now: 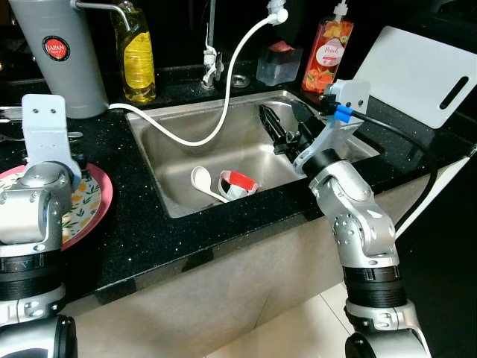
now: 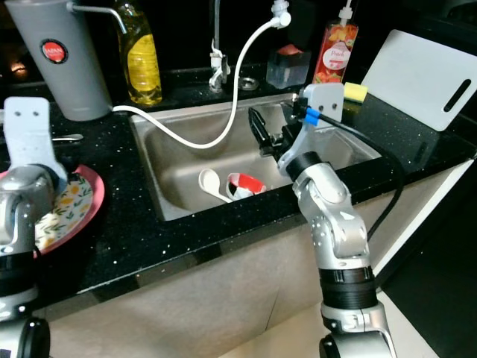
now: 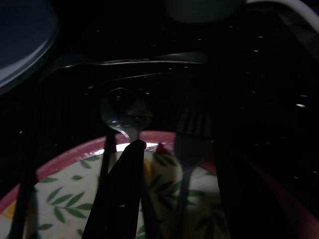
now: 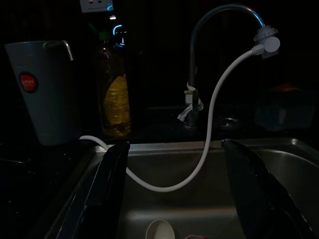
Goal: Kitchen organization
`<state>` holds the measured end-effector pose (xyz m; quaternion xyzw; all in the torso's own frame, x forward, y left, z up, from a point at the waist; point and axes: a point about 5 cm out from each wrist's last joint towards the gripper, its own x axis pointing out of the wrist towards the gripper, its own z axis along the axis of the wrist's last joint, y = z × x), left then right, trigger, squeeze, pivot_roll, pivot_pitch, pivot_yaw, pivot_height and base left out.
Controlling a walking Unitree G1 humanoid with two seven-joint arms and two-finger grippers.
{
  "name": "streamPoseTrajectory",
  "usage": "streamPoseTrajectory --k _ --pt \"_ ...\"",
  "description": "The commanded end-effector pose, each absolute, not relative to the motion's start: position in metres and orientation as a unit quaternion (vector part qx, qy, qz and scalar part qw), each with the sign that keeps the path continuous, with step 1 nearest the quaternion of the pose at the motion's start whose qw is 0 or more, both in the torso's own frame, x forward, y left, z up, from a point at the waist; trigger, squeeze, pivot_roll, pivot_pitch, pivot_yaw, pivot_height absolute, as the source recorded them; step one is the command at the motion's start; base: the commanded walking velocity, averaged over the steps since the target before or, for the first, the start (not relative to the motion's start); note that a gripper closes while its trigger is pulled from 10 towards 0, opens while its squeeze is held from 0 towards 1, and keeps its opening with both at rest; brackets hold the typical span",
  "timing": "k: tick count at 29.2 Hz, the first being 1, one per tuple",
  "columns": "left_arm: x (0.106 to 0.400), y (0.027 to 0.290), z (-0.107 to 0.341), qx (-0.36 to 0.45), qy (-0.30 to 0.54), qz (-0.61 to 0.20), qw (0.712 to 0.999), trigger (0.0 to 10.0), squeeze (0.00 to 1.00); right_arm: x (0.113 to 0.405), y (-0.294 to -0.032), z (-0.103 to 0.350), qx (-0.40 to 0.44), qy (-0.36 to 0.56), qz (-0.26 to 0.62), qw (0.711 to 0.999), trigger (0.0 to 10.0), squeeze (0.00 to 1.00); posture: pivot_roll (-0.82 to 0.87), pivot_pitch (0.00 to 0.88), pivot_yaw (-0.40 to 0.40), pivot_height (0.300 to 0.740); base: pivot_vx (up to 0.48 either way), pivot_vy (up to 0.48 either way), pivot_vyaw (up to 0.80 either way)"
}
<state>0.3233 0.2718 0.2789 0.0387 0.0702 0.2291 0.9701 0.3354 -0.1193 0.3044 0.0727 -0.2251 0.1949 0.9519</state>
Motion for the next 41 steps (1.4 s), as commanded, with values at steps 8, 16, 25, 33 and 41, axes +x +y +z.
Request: streamPoseTrajectory --k 8,16,25,33,41 --pt "0.322 0.282 0.274 0.027 0.077 0.265 0.961 10.0 0.00 0.336 -0.118 0.302 0.072 -0.223 0.196 0.952 10.0 0.00 -0.05 0.090 -0.032 0.740 0.000 0.000 0.00" --pt "0.326 0.281 0.271 -0.019 0.082 0.258 0.963 10.0 0.00 0.336 -0.117 0.302 0.073 -0.223 0.199 0.952 10.0 0.00 -0.05 0.081 -0.034 0.740 0.000 0.000 0.00" --pt "0.328 0.285 0.268 -0.048 0.085 0.269 0.958 7.8 0.00 0.336 -0.118 0.303 0.072 -0.223 0.203 0.951 10.0 0.00 -0.06 0.076 -0.033 0.740 0.000 0.000 0.00" --pt "0.329 0.286 0.268 -0.053 0.082 0.275 0.957 2.4 0.00 0.336 -0.118 0.303 0.071 -0.223 0.203 0.951 10.0 0.00 -0.06 0.077 -0.034 0.740 0.000 0.000 0.00" --pt "0.330 0.285 0.266 -0.057 0.087 0.276 0.956 10.0 0.00 0.336 -0.119 0.303 0.070 -0.223 0.202 0.951 10.0 0.00 -0.06 0.081 -0.035 0.740 0.000 0.000 0.00"
